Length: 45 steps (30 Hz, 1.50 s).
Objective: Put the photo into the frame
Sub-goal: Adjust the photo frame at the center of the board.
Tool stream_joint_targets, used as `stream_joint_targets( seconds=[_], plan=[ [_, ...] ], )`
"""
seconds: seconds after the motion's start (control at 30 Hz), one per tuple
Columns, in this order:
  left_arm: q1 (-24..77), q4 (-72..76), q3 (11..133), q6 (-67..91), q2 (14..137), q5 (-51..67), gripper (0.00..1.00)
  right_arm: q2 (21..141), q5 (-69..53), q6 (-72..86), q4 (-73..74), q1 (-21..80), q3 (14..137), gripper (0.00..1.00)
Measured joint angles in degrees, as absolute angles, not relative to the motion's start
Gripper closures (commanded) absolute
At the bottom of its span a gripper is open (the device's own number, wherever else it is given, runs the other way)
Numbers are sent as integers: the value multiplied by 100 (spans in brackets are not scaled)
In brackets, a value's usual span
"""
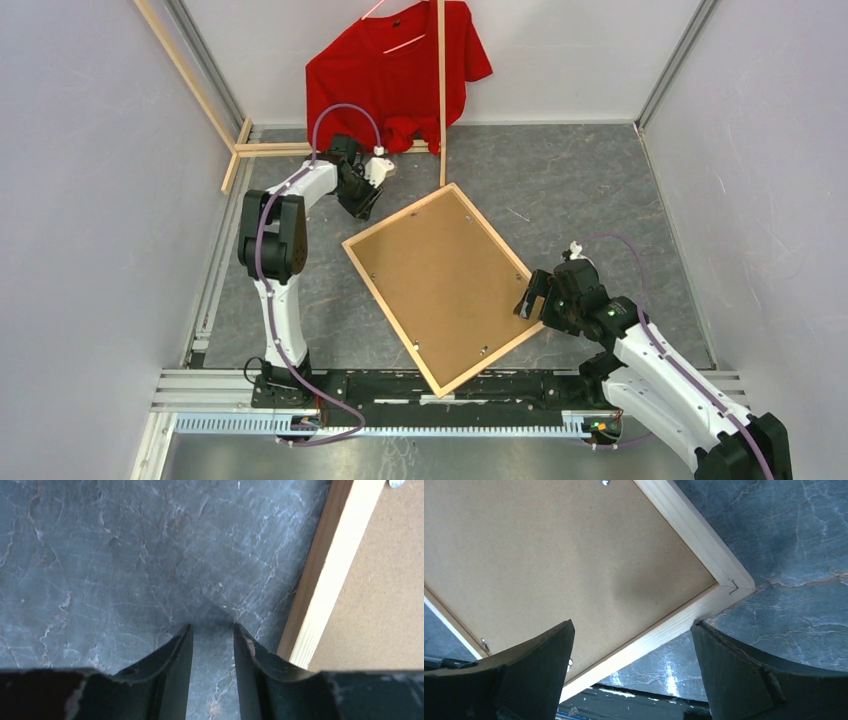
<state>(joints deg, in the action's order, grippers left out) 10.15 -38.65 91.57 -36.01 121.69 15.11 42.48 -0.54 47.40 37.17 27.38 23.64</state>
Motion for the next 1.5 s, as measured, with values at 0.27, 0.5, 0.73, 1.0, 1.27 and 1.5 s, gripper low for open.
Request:
stream_joint_targets(
  seconds=[0.27,0.5,0.73,1.0,1.27,1.5],
  plan=[
    [1002,-3409,8628,-3610,11933,1686,60,4209,187,4823,3782,2735,2300,27],
    [1092,-3247,8208,-3614,11671,1813,61,4005,242,4895,3795,2814,2259,14],
    [1186,-3035,7885,-3625,11474,1811,62,3717,163,5131,4285,2829,2206,12],
    [1186,-2963,7830,-3627,11445,1813,63,3787,145,5382,4202,2832,2145,19],
    [1186,-2880,7690,-3822,11369,1885,65,4482,375,5433,3588,2838,2064,45],
    [1247,-2558,7240,-4226,11098,1951,66,4617,784,5345,3795,2838,2141,64]
  ],
)
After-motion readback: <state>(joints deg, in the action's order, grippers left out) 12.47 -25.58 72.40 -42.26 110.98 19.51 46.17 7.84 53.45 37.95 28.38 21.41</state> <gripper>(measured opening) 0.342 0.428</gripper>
